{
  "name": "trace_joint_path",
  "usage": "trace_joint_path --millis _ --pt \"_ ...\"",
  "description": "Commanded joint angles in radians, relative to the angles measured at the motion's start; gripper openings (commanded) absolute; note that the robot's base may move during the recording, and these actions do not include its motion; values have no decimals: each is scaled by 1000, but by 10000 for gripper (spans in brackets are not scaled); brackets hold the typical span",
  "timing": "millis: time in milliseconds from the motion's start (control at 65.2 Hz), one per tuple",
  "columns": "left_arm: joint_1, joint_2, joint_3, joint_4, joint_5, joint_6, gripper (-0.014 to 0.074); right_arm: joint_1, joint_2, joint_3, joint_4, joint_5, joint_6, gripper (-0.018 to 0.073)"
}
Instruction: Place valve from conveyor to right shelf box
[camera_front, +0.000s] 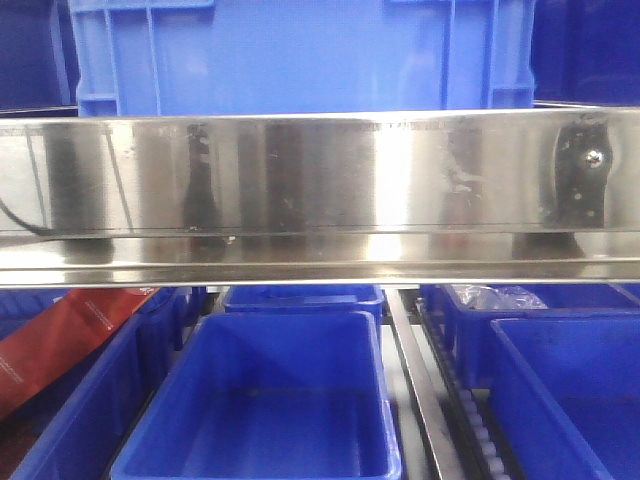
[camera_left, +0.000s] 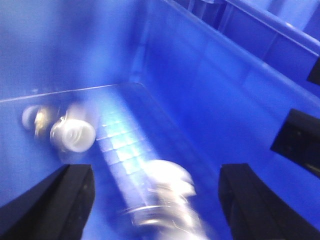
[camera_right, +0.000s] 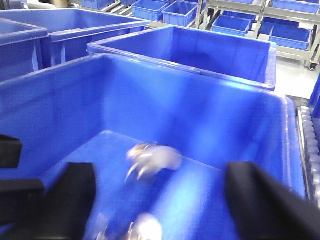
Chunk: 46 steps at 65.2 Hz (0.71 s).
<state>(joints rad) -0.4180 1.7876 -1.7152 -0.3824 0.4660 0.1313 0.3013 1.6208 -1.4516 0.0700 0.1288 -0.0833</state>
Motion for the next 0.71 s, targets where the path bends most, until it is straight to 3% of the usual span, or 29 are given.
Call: trace_joint_path --millis 0,153,215,445,690 --pt "-4 -23 -12 -2 -12 -5 220 1 -28 -7 6 -21 -5 253" --pt "-4 -23 -12 20 -12 -5 -113 1 -30 -7 6 -25 -5 -60" --pt "-4 -32 -12 20 -6 -5 -111 1 -32 -7 6 -25 -5 -171" --pt "-4 -106 10 61 -7 -5 -111 -48 -88 6 46 101 35 -168" --pt "-14 -312 309 31 -229 -5 -111 -139 -239 143 46 91 35 -168"
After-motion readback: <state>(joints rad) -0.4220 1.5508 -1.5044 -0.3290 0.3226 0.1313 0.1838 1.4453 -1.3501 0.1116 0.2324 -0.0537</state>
